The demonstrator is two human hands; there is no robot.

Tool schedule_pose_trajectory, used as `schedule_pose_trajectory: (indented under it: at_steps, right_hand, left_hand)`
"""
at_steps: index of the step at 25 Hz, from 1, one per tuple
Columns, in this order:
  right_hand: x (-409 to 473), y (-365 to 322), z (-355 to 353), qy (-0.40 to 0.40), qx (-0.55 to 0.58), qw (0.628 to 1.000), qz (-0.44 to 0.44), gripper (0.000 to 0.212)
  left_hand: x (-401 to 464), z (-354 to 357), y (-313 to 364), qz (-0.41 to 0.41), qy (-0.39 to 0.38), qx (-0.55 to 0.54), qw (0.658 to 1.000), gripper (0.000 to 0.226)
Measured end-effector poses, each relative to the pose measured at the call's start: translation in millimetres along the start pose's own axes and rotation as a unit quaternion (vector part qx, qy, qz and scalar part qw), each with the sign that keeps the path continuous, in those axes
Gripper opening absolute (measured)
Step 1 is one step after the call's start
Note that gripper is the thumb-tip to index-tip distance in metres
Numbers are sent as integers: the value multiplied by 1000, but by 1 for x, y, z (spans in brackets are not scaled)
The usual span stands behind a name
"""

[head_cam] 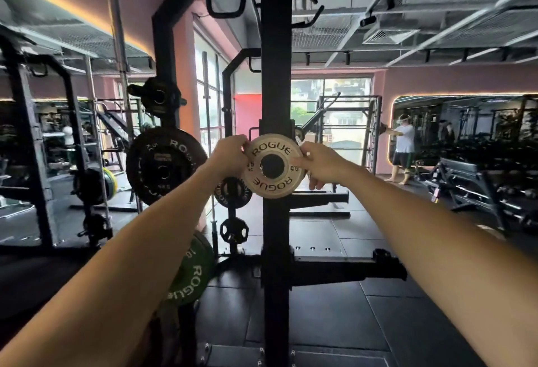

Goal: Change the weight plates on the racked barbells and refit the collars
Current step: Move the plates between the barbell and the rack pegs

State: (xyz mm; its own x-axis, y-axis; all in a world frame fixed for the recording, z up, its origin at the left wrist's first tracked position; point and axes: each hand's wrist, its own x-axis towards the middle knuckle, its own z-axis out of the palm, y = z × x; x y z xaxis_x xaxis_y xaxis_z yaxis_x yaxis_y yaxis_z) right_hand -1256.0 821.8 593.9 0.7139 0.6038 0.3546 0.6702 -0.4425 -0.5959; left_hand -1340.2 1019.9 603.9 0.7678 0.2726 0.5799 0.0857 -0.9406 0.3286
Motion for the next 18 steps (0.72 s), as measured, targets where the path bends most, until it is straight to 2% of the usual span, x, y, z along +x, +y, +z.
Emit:
schedule_pose_trajectory:
  at_steps: [6,14,18]
  right_hand:
    - [21,-79,64,-21,7,999,-27,29]
    - [69,-224,218,-32,22,998,-59,30]
    - [98,-283,276,-42,21,997,-62,35]
  left_hand:
    - [-22,-67,-81,-6,34,43,998,26]
    - [-47,-174,-269,9,41,95,995,28]
    - [-47,-212,-350,-3,31,84,996,28]
